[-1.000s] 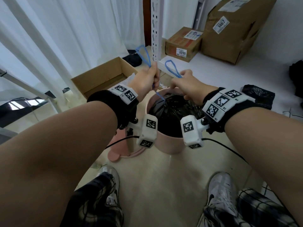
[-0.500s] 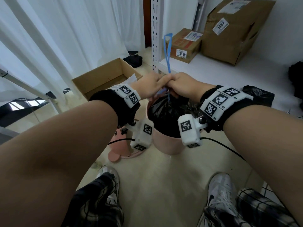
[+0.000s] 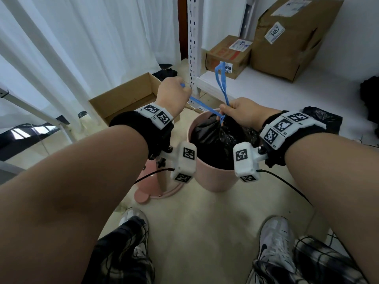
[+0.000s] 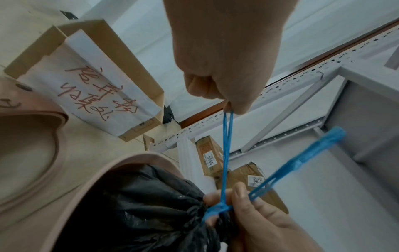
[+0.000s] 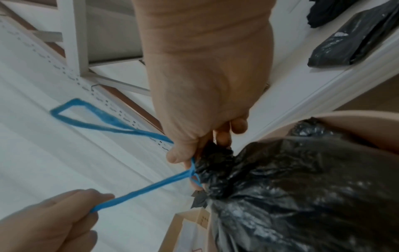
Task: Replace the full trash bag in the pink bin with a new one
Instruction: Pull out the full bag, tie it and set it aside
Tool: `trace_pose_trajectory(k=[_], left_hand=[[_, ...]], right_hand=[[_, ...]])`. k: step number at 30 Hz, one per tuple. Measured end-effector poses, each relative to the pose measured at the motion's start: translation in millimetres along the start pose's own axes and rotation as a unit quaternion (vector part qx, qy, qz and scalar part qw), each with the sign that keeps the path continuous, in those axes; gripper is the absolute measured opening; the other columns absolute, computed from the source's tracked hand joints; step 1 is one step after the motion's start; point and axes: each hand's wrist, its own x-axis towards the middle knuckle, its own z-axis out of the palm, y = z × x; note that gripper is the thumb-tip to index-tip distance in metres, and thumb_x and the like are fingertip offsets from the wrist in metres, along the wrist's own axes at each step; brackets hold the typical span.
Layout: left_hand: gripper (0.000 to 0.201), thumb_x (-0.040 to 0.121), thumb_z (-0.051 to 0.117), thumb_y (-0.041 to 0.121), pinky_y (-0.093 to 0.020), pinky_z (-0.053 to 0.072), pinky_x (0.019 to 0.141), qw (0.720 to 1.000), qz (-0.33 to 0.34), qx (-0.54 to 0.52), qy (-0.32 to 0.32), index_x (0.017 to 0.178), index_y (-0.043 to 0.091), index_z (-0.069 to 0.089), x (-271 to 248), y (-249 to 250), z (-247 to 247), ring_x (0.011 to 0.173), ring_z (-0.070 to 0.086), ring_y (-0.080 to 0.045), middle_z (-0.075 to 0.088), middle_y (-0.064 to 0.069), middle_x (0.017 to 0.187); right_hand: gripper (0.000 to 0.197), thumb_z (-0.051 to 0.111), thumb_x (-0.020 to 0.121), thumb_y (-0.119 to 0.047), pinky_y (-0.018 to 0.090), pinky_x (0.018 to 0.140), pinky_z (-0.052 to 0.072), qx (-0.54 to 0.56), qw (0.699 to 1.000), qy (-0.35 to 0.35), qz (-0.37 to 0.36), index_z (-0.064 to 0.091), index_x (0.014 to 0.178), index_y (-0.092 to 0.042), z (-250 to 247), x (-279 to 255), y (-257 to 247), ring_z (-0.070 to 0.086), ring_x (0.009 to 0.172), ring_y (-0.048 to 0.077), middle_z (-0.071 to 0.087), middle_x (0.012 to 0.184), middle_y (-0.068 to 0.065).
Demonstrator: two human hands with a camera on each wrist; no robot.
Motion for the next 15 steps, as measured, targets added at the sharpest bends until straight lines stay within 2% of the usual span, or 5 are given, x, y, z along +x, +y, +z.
trace_pose_trajectory(k=[4,8,11,13,15], left_hand=[[0.034,0.081,0.048,0.001,-0.026,0.021,0.046,1.000,-0.001,-0.028,-0.011,0.059,0.014,0.025,0,3,-1,0.048,0.024,-0.014,0.027,-0.001,0.056],[0.029,0.079,0.053,0.004,-0.029,0.030,0.058,0.989,0.019,0.077,-0.123,0.064,0.015,0.033,-3,-4,3,0.057,0.034,-0.017,0.038,-0.006,0.064],[0.010,0.082,0.059,0.009,-0.022,0.038,0.064,0.972,0.029,0.090,-0.214,0.088,0.012,0.053,-12,-1,10,0.071,0.046,-0.018,0.049,-0.001,0.071],[0.020,0.083,0.061,0.008,-0.009,0.037,0.051,0.964,0.057,0.060,-0.251,0.103,0.009,0.060,-14,3,16,0.065,0.046,-0.011,0.047,0.005,0.071],[0.025,0.084,0.063,0.008,-0.003,0.037,0.052,0.960,0.086,0.008,-0.267,0.109,0.006,0.063,-17,8,19,0.066,0.048,-0.002,0.054,0.003,0.078]], right_hand=[[0.038,0.037,0.101,-0.032,0.019,0.049,0.036,0.051,0.998,0.005,0.024,0.066,0.090,-0.010,4,2,2,0.043,0.047,0.007,0.059,0.075,0.007],[0.035,0.034,0.102,-0.026,0.012,0.031,0.030,0.243,0.968,-0.015,0.059,0.053,0.077,-0.011,2,-1,6,0.035,0.029,0.003,0.054,0.066,0.007],[0.030,0.037,0.102,-0.020,0.014,0.034,0.036,0.310,0.948,-0.044,0.053,0.054,0.079,-0.008,2,-2,2,0.037,0.035,0.003,0.047,0.065,0.005],[0.023,0.043,0.099,-0.012,0.014,0.040,0.043,0.322,0.943,-0.074,0.040,0.056,0.082,-0.007,2,-4,-2,0.042,0.042,0.004,0.049,0.067,0.004],[0.019,0.047,0.096,-0.005,0.014,0.043,0.046,0.309,0.947,-0.082,0.024,0.060,0.081,-0.006,0,-6,-3,0.046,0.045,0.004,0.053,0.067,0.004]])
